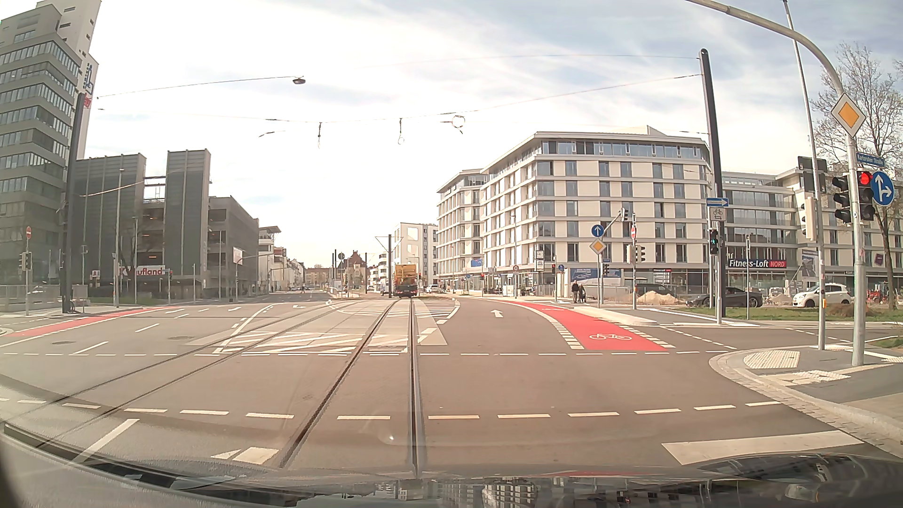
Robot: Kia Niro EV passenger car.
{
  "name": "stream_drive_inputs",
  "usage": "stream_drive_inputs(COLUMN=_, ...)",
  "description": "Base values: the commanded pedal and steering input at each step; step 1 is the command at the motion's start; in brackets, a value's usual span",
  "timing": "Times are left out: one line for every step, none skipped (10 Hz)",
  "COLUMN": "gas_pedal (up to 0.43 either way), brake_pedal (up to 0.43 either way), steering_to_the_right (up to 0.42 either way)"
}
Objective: Follow the waypoints while adhering to traffic rules and regulations
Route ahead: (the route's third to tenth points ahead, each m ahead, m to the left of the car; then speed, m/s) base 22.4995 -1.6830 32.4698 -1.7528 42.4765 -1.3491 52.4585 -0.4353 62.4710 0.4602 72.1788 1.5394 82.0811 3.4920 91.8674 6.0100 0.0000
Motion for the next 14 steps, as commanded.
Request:
stream_drive_inputs(gas_pedal=0.000, brake_pedal=0.201, steering_to_the_right=0.061)
stream_drive_inputs(gas_pedal=0.000, brake_pedal=0.201, steering_to_the_right=0.061)
stream_drive_inputs(gas_pedal=0.000, brake_pedal=0.201, steering_to_the_right=0.061)
stream_drive_inputs(gas_pedal=0.000, brake_pedal=0.201, steering_to_the_right=0.061)
stream_drive_inputs(gas_pedal=0.000, brake_pedal=0.201, steering_to_the_right=0.061)
stream_drive_inputs(gas_pedal=0.000, brake_pedal=0.201, steering_to_the_right=0.061)
stream_drive_inputs(gas_pedal=0.000, brake_pedal=0.201, steering_to_the_right=0.061)
stream_drive_inputs(gas_pedal=0.000, brake_pedal=0.201, steering_to_the_right=0.061)
stream_drive_inputs(gas_pedal=0.000, brake_pedal=0.201, steering_to_the_right=0.061)
stream_drive_inputs(gas_pedal=0.000, brake_pedal=0.201, steering_to_the_right=0.061)
stream_drive_inputs(gas_pedal=0.000, brake_pedal=0.201, steering_to_the_right=0.061)
stream_drive_inputs(gas_pedal=0.000, brake_pedal=0.201, steering_to_the_right=0.061)
stream_drive_inputs(gas_pedal=0.000, brake_pedal=0.201, steering_to_the_right=0.061)
stream_drive_inputs(gas_pedal=0.000, brake_pedal=0.201, steering_to_the_right=0.061)
